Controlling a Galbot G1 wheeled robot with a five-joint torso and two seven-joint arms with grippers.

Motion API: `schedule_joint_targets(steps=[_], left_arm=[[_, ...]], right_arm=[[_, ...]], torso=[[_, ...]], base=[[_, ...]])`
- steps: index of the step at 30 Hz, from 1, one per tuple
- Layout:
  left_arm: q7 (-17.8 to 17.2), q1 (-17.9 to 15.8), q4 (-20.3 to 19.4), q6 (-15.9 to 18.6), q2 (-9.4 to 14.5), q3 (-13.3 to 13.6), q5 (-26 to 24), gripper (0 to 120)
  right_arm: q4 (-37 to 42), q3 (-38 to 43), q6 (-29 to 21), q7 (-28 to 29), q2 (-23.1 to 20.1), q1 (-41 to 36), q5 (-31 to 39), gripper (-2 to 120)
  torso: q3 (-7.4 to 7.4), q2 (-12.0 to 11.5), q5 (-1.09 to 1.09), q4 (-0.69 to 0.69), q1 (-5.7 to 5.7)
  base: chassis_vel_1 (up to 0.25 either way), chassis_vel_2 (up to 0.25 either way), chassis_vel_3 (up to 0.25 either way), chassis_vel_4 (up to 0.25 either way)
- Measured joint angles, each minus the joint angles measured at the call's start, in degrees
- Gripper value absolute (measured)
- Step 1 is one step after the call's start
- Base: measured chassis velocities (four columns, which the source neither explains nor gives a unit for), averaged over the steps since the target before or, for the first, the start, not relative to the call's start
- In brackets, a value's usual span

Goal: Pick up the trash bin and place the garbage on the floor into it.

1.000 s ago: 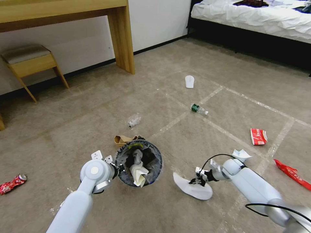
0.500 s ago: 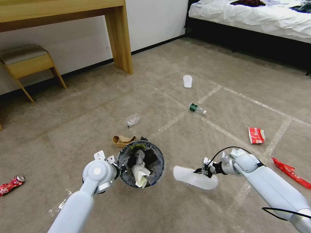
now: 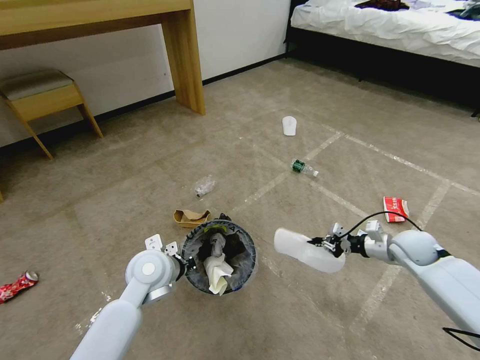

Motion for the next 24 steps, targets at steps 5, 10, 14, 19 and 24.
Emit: schedule_joint_targets(steps=[5, 10, 14, 19, 24], left_arm=[[-0.64, -0.57, -0.63, 0.0, 1.22, 0.09, -2.47, 0], [-5.37, -3.11, -1.33, 0.0, 2.58, -0.71, -12.53, 0], [-8.24, -3.76, -3.03, 0.0, 3.36, -1.22, -18.64, 0], [-12.27, -4.16, -5.68, 0.0, 4.11, -2.58, -25.83, 0], [-12.69, -4.84, -5.26, 0.0, 3.67, -2.42, -26.97, 0]], right_arm=[[4.26, 3.91, 0.21, 2.39, -2.87, -3.45, 3.01, 0], [7.31, 7.4, 3.76, 7.46, -4.58, -4.78, 7.66, 0], [9.82, 8.18, 6.9, 10.53, -4.95, -5.06, 12.22, 0], [15.69, 8.6, 14.5, 12.47, -3.47, -5.09, 22.26, 0], [20.31, 7.69, 17.97, 12.27, -2.66, -4.44, 28.88, 0]], torso=[[0.0, 0.0, 0.01, 0.0, 0.0], [0.0, 0.0, 0.01, 0.0, 0.0], [0.0, 0.0, 0.0, 0.0, 0.0], [0.0, 0.0, 0.01, 0.01, 0.0], [0.0, 0.0, 0.0, -0.01, 0.0]], base=[[0.0, 0.0, 0.0, 0.0], [0.0, 0.0, 0.0, 0.0], [0.0, 0.0, 0.0, 0.0], [0.0, 0.0, 0.0, 0.0], [0.0, 0.0, 0.0, 0.0]])
